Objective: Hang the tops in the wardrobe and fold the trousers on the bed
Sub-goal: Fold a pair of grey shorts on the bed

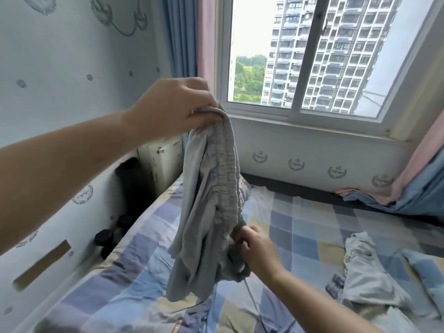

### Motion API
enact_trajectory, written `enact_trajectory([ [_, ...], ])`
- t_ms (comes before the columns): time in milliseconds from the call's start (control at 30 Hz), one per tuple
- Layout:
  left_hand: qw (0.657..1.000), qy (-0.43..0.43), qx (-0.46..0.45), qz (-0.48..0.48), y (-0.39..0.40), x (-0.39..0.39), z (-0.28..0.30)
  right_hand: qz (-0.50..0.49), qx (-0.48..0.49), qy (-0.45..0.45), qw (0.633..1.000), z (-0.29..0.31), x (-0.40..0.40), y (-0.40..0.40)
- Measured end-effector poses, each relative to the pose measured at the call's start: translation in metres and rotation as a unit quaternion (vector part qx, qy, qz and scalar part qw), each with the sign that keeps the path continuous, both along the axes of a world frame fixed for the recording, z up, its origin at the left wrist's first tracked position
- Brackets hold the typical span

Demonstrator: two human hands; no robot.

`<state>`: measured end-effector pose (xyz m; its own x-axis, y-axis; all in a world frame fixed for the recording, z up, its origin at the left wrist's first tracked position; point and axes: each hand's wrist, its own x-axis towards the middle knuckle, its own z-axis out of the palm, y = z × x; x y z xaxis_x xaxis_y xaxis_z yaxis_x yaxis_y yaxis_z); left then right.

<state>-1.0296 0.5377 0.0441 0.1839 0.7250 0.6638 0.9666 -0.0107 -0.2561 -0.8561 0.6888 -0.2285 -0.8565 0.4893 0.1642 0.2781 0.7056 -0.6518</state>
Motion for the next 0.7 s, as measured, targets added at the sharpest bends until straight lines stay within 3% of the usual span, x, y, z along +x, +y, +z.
enact_trajectory([
  [167,0.992,0.071,-0.079,0.074,-0.044,-0.054,-0.022,-0.047,0.085,-0.096,0.991,0.030,0.024,0.069],
  [267,0.978,0.068,-0.153,0.127,-0.062,-0.078,-0.044,-0.070,0.213,-0.175,0.959,0.063,0.044,0.112],
  [433,0.954,-0.012,-0.189,0.231,-0.065,-0.105,-0.085,-0.142,0.259,-0.174,0.939,0.109,0.067,0.154],
  [700,0.900,-0.169,-0.236,0.325,-0.017,-0.098,-0.108,-0.186,0.215,-0.150,0.947,0.140,0.078,0.165],
])
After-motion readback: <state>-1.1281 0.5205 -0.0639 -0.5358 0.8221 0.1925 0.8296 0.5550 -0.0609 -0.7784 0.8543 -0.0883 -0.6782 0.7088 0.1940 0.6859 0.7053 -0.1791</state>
